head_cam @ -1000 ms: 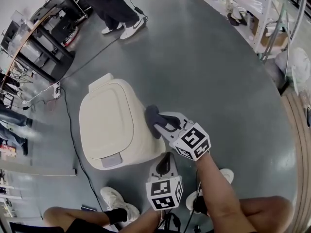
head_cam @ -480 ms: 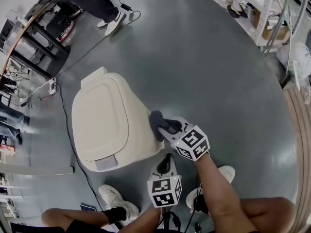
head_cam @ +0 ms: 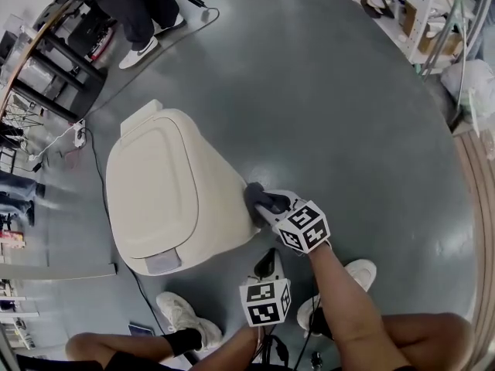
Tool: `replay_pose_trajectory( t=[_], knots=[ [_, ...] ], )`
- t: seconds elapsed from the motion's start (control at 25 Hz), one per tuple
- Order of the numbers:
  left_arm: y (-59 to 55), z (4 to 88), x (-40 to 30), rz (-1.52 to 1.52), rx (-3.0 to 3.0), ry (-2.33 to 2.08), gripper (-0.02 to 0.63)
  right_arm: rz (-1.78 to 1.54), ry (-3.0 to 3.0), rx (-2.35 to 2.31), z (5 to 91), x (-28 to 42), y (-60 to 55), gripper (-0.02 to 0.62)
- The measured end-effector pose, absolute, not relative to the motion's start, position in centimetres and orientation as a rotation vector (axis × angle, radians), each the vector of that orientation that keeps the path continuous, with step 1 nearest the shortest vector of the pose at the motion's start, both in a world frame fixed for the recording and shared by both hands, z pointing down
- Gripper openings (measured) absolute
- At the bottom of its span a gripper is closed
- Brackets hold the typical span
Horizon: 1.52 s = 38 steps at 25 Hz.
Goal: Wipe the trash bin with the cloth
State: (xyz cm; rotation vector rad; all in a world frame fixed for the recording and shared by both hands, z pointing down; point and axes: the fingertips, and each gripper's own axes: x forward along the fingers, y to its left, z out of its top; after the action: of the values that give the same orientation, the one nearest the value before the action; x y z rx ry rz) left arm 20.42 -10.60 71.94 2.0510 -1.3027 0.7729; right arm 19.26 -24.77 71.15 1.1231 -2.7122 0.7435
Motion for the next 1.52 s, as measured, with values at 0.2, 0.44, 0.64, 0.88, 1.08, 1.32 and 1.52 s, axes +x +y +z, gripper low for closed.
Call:
replay_pose_trajectory(
  t=[0.2,0.44,0.64,0.88,1.08,1.32,1.52],
  knots=[
    [-10.7,72.0,20.6,0.774,2.053,-1.297,-0.002,0.803,-2.672,1.107,72.7,19.4,-25.0,0.098],
    [-11.6,71.0,18.9,0.73,2.008,-1.358,-0.002,0.904,-2.757,1.217,70.8,20.8,-26.0,0.098],
    [-12.4,68.7,20.2,0.687,2.076,-1.362,-0.002,0.81,-2.882,1.271,65.2,21.9,-28.2,0.098],
    [-14.1,64.7,21.3,0.606,2.174,-1.372,-0.002,0.527,-3.052,1.266,56.0,21.8,-29.6,0.098],
    [-15.7,61.9,21.5,0.587,2.226,-1.409,-0.002,0.324,-3.145,1.224,50.4,21.3,-29.9,0.098],
    [-16.2,62.2,22.0,0.617,2.212,-1.404,-0.002,0.312,-3.148,1.121,50.6,20.1,-30.3,0.098],
    [-16.1,63.7,22.2,0.629,2.191,-1.383,-0.003,0.333,-3.106,1.089,52.6,19.8,-30.6,0.098]
  ],
)
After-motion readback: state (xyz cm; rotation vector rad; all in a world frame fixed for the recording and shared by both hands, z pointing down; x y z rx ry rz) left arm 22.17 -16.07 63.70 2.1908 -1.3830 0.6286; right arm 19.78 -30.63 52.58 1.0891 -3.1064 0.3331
